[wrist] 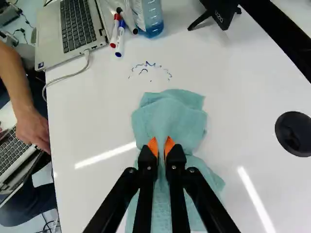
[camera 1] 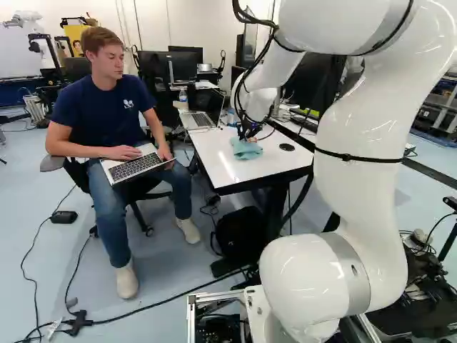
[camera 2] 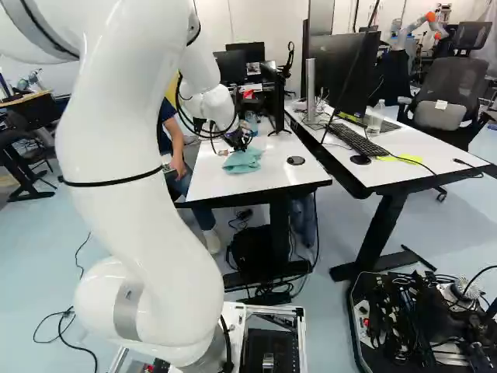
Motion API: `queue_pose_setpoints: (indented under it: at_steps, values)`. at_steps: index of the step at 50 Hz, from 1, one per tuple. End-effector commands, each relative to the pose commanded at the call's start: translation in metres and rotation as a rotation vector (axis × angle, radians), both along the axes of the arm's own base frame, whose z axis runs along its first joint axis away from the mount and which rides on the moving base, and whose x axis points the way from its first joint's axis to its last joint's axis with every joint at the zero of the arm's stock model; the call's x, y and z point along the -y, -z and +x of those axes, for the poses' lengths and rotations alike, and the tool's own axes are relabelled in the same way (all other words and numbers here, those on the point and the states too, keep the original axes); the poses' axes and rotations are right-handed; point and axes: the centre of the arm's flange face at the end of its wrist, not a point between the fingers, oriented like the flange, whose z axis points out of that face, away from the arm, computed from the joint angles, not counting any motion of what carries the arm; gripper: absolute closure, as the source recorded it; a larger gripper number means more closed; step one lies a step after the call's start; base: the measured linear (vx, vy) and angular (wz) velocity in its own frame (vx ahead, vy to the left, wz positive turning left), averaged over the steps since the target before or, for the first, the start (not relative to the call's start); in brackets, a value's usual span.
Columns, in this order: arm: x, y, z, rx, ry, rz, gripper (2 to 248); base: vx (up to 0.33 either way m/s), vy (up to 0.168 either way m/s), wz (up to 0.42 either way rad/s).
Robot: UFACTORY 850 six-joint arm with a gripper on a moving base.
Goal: Clean the table with the green towel
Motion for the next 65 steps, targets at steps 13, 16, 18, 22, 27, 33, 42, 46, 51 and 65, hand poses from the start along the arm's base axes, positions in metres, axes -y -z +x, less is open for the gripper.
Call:
queue_pose_setpoints:
  at_steps: [13,16,18,22,27,33,42,46,51,65]
  values:
    - [0.000,0.001,0.025,0.013,-0.001,0.000,214,0.000,0.000,0.000]
    - [0.000,0.002,0.031,0.016,-0.001,0.000,214,0.000,0.000,0.000]
    - [0.000,0.002,0.034,0.019,-0.001,0.000,214,0.000,0.000,0.000]
    - [0.000,0.003,0.042,0.023,-0.001,0.000,214,0.000,0.000,0.000]
    - [0.000,0.003,0.051,0.029,-0.002,-0.001,214,0.000,0.000,0.000]
    - [0.000,0.004,0.062,0.036,-0.002,-0.001,214,0.000,0.000,0.000]
    - [0.000,0.006,0.079,0.048,-0.003,-0.001,214,0.000,0.000,0.000]
    - [-0.001,0.006,0.087,0.054,-0.004,-0.001,214,0.000,0.000,0.000]
    - [-0.002,0.007,0.096,0.061,-0.006,-0.001,214,0.000,0.000,0.000]
    - [-0.006,0.010,0.118,0.079,-0.012,-0.001,214,0.000,0.000,0.000]
